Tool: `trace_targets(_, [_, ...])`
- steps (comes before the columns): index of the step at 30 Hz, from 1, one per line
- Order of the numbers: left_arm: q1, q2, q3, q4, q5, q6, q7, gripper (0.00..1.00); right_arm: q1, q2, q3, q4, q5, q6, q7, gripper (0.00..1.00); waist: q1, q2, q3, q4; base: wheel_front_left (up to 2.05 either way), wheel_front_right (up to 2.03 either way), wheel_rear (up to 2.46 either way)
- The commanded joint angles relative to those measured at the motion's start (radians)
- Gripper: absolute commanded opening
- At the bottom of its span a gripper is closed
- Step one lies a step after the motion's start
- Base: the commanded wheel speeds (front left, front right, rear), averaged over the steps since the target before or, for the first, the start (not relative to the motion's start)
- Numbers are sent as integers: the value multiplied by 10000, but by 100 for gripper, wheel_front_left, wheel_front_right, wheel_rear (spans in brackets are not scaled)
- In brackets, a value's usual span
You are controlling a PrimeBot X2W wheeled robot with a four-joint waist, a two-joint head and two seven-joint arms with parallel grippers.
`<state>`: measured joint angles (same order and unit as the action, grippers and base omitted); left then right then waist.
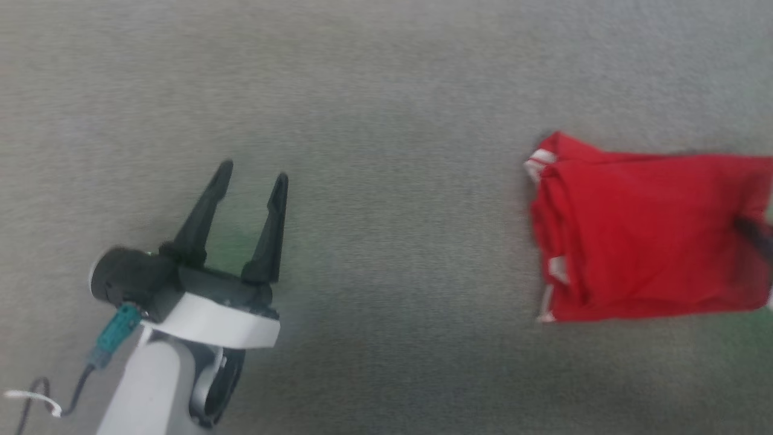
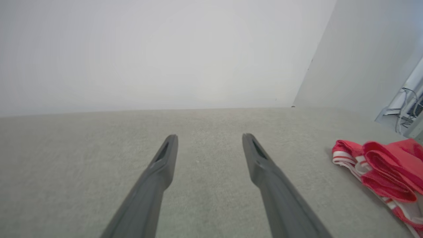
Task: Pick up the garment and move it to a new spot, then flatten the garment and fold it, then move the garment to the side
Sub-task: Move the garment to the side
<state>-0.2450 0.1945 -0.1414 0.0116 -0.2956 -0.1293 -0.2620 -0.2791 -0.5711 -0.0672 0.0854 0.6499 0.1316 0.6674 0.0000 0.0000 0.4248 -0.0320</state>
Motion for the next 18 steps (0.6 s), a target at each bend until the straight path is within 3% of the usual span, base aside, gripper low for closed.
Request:
trace_targets(1, [-361, 135, -77, -85, 122, -17, -35, 100, -47, -109, -282, -77, -84, -15, -245, 0, 0, 0, 376, -488, 0, 0, 0])
trace_targets(7, [-1444, 631, -569, -249, 238, -17, -37, 100, -635, -388, -1545, 289, -673, -11, -1205, 0, 0, 0, 1207, -1151, 0, 0, 0])
trace_targets(18, [-4560, 1432, -1770, -354, 287, -17, -37, 100, -2649, -916, -3576, 3224, -1912, -11, -3878, 0, 0, 0, 2957, -1449, 0, 0, 0])
